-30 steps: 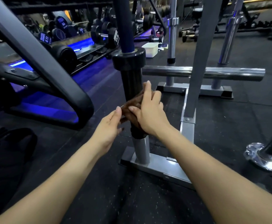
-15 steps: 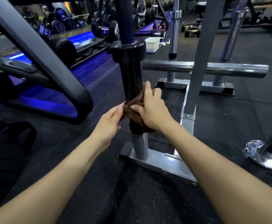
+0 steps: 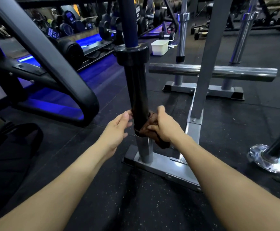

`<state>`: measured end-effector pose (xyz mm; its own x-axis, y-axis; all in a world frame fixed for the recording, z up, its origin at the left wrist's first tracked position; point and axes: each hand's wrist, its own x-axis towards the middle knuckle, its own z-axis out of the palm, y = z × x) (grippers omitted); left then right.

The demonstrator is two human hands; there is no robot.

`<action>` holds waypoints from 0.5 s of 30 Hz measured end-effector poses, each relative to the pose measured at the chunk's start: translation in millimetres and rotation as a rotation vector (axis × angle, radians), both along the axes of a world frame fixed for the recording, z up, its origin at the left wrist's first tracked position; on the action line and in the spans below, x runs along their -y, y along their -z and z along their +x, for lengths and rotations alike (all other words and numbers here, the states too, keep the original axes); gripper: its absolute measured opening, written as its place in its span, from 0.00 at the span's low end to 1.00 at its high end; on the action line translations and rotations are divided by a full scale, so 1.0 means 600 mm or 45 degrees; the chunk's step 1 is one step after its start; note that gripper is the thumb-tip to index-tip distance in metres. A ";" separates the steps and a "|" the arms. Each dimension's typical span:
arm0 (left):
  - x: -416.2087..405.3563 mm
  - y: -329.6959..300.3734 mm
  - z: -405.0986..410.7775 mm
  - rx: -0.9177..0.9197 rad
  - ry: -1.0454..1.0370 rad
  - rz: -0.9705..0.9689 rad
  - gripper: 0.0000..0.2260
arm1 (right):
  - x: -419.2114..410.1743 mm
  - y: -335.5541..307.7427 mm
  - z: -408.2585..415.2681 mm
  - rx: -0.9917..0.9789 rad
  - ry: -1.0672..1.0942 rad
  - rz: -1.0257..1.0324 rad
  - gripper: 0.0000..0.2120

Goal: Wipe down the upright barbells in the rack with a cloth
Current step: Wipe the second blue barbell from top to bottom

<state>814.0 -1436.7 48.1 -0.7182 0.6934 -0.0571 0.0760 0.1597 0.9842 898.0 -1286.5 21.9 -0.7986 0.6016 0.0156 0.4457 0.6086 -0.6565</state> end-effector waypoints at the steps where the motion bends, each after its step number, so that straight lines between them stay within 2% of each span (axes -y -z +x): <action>1: 0.001 -0.003 0.003 0.006 -0.015 -0.003 0.14 | -0.001 0.003 0.007 0.000 0.096 0.008 0.18; 4: 0.002 -0.016 0.008 0.017 -0.079 0.015 0.19 | -0.017 -0.006 0.025 -0.145 0.424 -0.119 0.16; 6: -0.001 -0.028 0.009 0.008 -0.107 0.045 0.20 | -0.026 -0.038 0.025 -0.346 0.488 -0.291 0.18; 12: -0.016 -0.070 0.016 -0.041 -0.081 0.160 0.18 | 0.007 -0.163 0.001 -0.986 0.259 -0.531 0.23; 15: -0.019 -0.073 0.012 -0.012 -0.068 0.221 0.13 | 0.016 -0.166 -0.007 -0.910 0.130 -0.343 0.33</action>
<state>821.3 -1425.3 91.9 -0.7543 0.6531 0.0672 0.0813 -0.0087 0.9967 893.6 -1296.1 121.3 -0.5897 0.7281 0.3495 -0.0974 0.3655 -0.9257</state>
